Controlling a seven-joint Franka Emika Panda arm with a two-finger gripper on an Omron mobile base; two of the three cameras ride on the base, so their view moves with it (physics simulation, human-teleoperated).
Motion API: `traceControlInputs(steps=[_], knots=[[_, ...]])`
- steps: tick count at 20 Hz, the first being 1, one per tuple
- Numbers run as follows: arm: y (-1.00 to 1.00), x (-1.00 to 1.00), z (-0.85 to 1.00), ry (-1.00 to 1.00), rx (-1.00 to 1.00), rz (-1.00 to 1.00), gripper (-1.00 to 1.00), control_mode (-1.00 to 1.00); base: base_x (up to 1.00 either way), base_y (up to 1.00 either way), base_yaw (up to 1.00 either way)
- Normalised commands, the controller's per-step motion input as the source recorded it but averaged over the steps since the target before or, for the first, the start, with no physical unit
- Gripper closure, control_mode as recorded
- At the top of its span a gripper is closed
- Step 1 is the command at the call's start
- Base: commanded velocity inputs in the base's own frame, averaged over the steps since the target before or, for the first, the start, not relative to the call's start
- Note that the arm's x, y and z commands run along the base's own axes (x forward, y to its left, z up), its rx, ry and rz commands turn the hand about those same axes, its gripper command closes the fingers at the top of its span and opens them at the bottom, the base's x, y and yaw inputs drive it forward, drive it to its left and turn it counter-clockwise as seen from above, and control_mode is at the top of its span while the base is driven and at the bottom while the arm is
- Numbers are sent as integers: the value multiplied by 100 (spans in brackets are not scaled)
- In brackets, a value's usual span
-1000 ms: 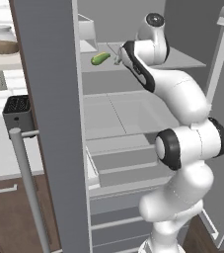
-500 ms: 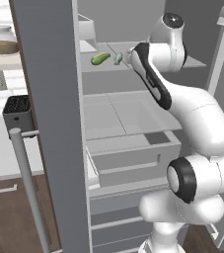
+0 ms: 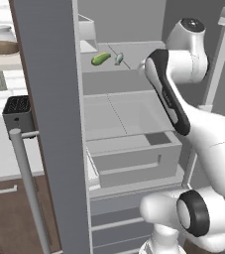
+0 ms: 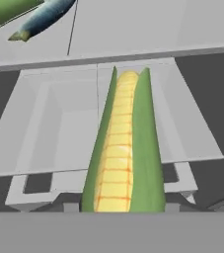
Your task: Place one corn and one fish in each tupperware on the nearby counter, to pack two identical lunches.
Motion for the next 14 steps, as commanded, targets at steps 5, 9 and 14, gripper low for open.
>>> traceControlInputs(steps=[5,9,14], knots=[[0,-100,-98,19,0,0,100,-100,0,0,0],[0,-100,-100,23,0,0,100,-100,0,0,0],[0,-100,-100,27,0,0,100,-100,0,0,0]])
